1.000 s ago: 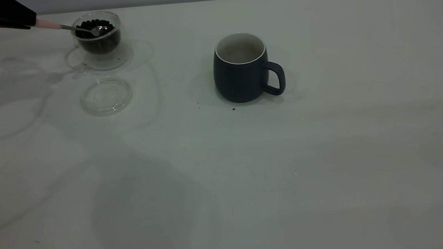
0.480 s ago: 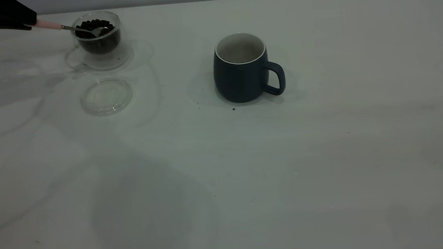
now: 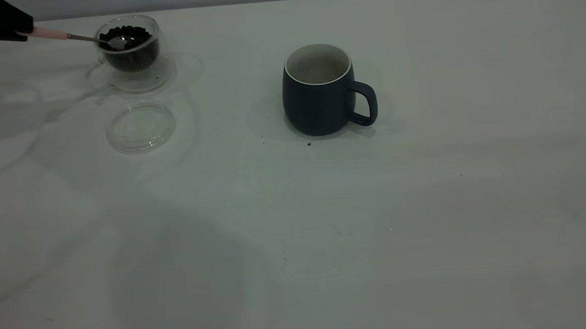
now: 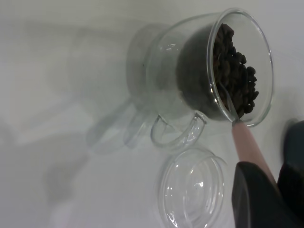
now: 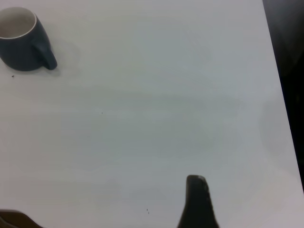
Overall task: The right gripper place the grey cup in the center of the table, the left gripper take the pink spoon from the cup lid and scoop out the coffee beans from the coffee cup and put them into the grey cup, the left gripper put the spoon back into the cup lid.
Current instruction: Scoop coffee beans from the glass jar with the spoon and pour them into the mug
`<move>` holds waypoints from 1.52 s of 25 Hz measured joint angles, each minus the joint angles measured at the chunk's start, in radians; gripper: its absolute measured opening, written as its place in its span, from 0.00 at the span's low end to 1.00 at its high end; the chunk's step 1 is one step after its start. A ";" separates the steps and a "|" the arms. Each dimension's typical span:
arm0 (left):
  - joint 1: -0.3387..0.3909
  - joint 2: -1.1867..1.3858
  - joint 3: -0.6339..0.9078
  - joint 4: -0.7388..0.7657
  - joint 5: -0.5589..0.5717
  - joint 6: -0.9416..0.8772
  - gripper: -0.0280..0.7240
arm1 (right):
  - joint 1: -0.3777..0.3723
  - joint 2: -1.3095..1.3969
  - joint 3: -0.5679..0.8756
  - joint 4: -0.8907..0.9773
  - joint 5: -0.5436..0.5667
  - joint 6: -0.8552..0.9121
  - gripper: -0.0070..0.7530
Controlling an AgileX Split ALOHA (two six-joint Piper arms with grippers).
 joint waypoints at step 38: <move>0.053 0.094 -0.001 -0.169 0.122 0.003 0.21 | 0.000 0.000 0.000 0.000 0.000 0.000 0.79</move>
